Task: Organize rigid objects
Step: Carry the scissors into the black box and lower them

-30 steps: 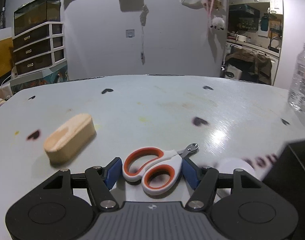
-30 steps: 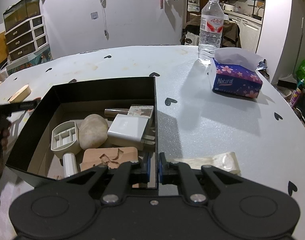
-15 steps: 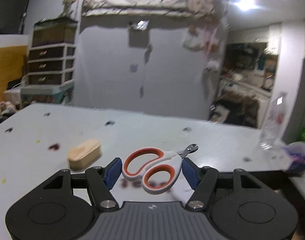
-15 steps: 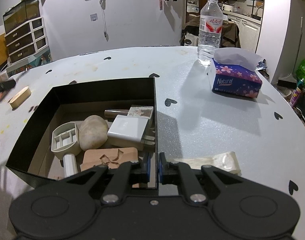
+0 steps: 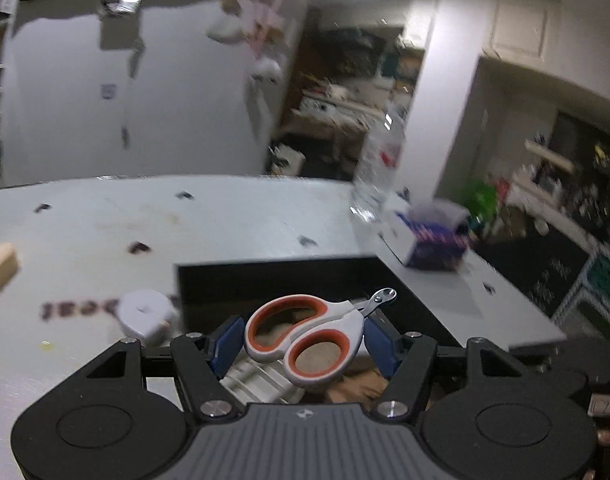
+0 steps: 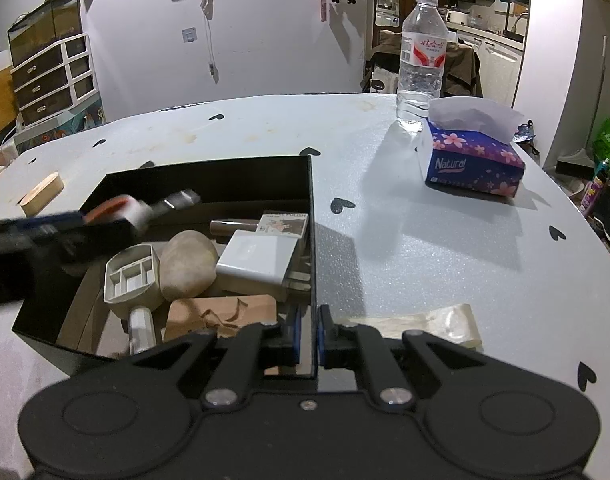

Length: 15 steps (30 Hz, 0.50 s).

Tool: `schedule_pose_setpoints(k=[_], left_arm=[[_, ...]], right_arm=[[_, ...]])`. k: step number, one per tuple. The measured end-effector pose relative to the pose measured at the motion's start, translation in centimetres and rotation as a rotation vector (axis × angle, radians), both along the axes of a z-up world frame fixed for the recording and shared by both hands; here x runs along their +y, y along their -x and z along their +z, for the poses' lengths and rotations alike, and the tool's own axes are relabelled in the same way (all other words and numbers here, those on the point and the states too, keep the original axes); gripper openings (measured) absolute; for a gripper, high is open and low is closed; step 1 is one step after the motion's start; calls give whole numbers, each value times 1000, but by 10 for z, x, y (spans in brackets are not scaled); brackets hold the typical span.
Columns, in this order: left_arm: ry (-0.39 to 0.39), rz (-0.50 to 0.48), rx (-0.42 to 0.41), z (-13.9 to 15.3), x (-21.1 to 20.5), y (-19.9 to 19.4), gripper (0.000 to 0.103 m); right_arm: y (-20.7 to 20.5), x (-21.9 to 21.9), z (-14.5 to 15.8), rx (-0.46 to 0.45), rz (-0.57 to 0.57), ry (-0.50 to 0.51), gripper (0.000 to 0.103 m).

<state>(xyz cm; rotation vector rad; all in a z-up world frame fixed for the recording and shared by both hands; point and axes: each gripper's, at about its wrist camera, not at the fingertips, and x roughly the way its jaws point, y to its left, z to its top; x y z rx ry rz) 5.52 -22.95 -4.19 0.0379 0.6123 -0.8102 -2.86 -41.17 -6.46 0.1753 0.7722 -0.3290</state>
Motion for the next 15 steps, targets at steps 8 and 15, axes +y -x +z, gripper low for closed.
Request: schedule_pose_setpoints(k=[8, 15], left_arm=[[-105, -78, 33, -20, -28, 8, 66], [-126, -96, 55, -25, -31, 8, 67]], right_arm=[[1, 0, 0, -5, 6, -1, 9], [1, 0, -1, -5, 7, -1, 9]])
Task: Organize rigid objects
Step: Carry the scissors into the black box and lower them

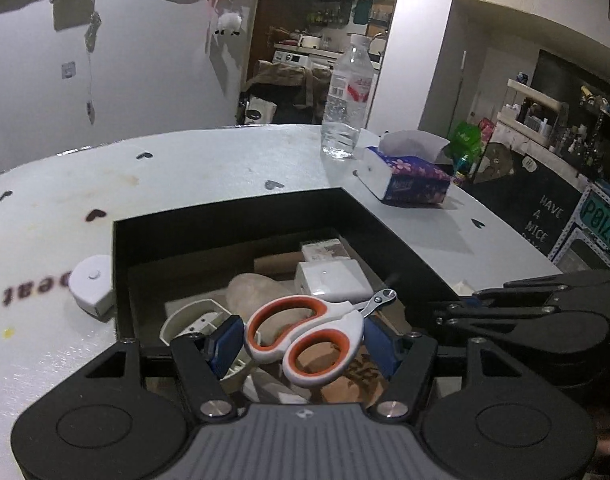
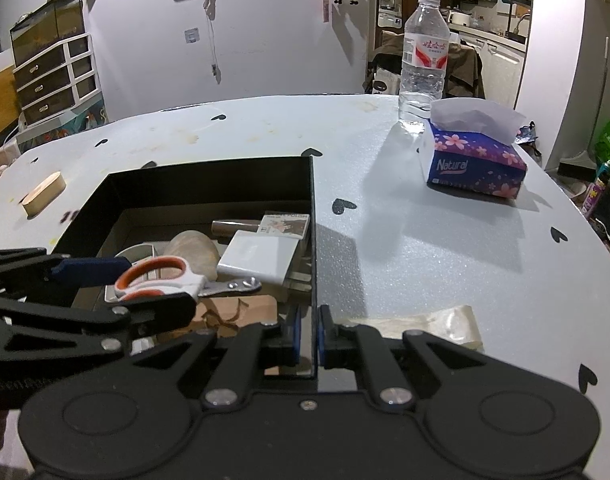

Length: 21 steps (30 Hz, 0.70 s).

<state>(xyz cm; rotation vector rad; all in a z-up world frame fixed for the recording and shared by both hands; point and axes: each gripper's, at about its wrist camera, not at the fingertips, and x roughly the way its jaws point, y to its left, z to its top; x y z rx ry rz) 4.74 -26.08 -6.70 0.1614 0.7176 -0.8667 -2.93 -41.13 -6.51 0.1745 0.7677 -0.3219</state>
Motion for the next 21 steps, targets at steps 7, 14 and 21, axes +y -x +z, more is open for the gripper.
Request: schedule_pose_setpoints(k=[7, 14, 21], left_arm=[[-7, -9, 30, -4, -2, -1, 68], [0, -8, 33, -3, -1, -1, 68], [1, -7, 31, -2, -1, -1, 68]], right_arm=[[0, 0, 0, 0, 0, 0, 9], [0, 0, 0, 0, 0, -1, 9], [0, 0, 0, 0, 0, 0, 9]])
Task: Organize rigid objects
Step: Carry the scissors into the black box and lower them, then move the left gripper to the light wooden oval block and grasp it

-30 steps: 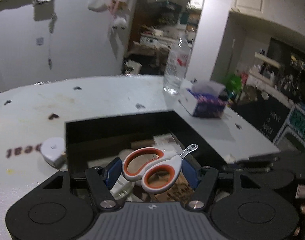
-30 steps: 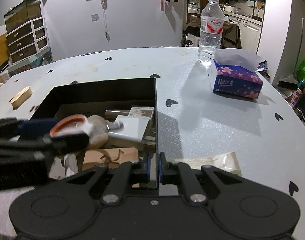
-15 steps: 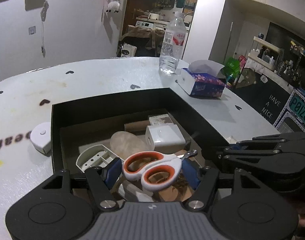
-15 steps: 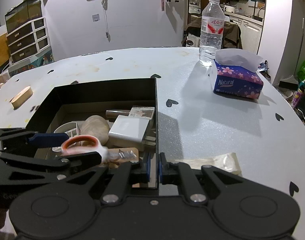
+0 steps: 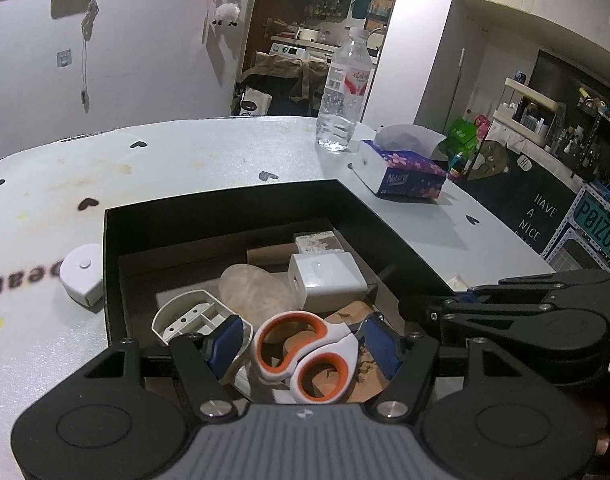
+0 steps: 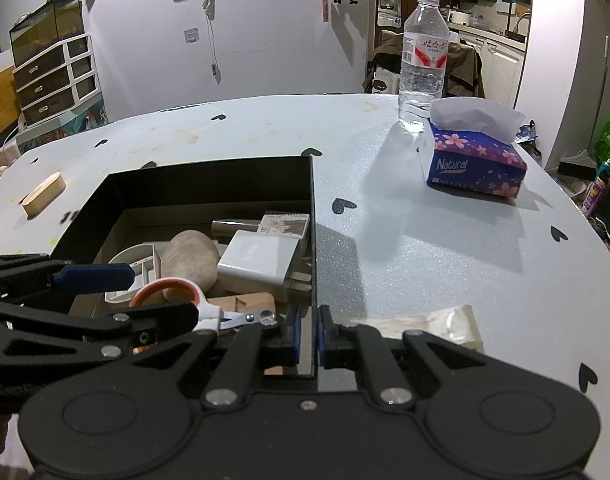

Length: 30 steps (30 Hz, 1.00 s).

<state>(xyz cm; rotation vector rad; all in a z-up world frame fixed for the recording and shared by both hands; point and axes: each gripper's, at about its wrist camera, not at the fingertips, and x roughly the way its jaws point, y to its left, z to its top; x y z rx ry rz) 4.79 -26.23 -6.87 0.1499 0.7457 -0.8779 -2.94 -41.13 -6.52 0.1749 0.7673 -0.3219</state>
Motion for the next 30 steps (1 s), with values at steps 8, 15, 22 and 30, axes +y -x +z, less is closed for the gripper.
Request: schedule_pose_setpoints(k=[8, 15, 22, 30], left_arm=[[38, 10, -24, 11, 7, 4, 77], [138, 77, -118, 37, 32, 7, 102], [157, 209, -189, 52, 66, -10, 103], [75, 504, -206, 43, 116, -65, 103]], right_arm=[[0, 0, 0, 0, 0, 0, 9], [0, 0, 0, 0, 0, 0, 9], [0, 0, 0, 1, 1, 1, 9], [0, 0, 0, 5, -2, 7, 9]])
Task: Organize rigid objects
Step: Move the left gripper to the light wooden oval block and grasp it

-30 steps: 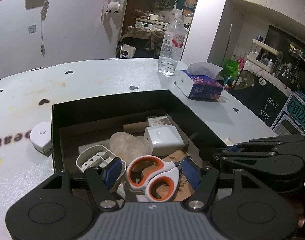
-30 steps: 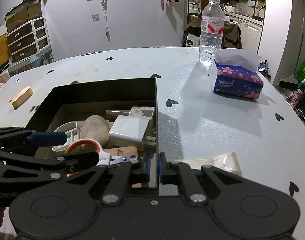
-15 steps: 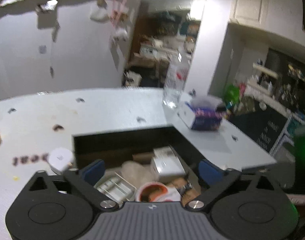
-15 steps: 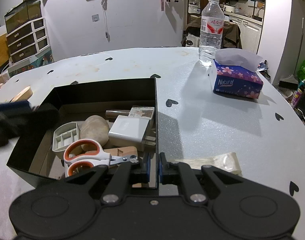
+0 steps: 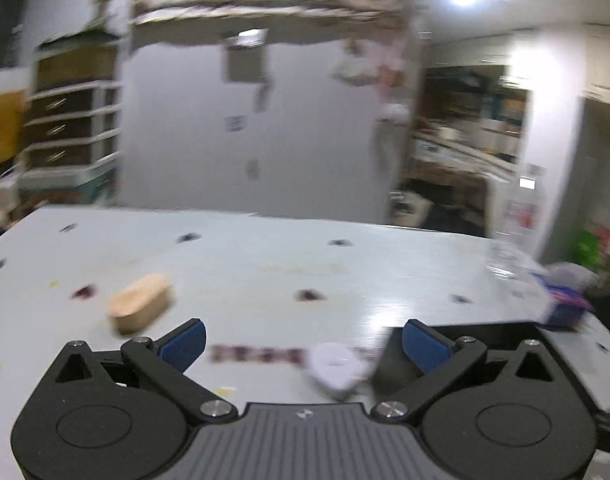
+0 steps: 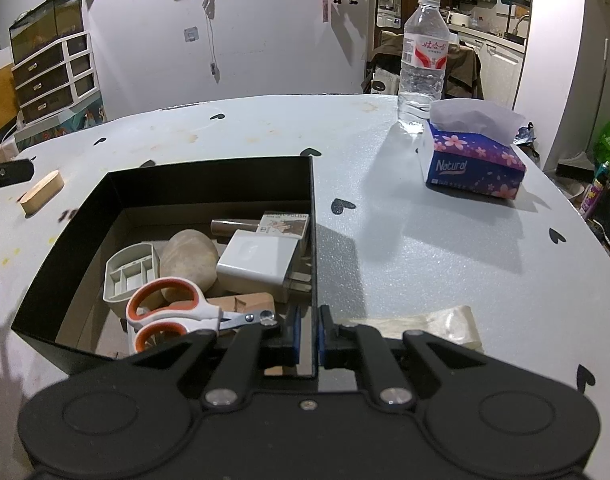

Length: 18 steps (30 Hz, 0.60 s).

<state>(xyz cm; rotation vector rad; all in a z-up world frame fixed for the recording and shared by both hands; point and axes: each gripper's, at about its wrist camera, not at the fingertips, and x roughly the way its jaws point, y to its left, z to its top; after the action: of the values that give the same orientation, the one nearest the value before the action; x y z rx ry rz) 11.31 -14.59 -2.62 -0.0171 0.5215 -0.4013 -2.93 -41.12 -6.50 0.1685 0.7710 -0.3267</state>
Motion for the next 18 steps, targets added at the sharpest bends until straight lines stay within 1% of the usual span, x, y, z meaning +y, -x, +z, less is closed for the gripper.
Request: schedule_pose_setpoints(k=[7, 11, 14, 18], left_arm=[[3, 282, 118, -25, 37, -58, 103], [53, 417, 190, -39, 51, -85, 103], [95, 474, 212, -43, 52, -99, 103], [109, 537, 232, -47, 47, -120, 103]], right_arm=[[0, 0, 0, 0, 0, 0, 9], [0, 1, 0, 2, 0, 3, 9], [0, 1, 0, 5, -1, 3, 9], [0, 1, 0, 5, 0, 4, 9]])
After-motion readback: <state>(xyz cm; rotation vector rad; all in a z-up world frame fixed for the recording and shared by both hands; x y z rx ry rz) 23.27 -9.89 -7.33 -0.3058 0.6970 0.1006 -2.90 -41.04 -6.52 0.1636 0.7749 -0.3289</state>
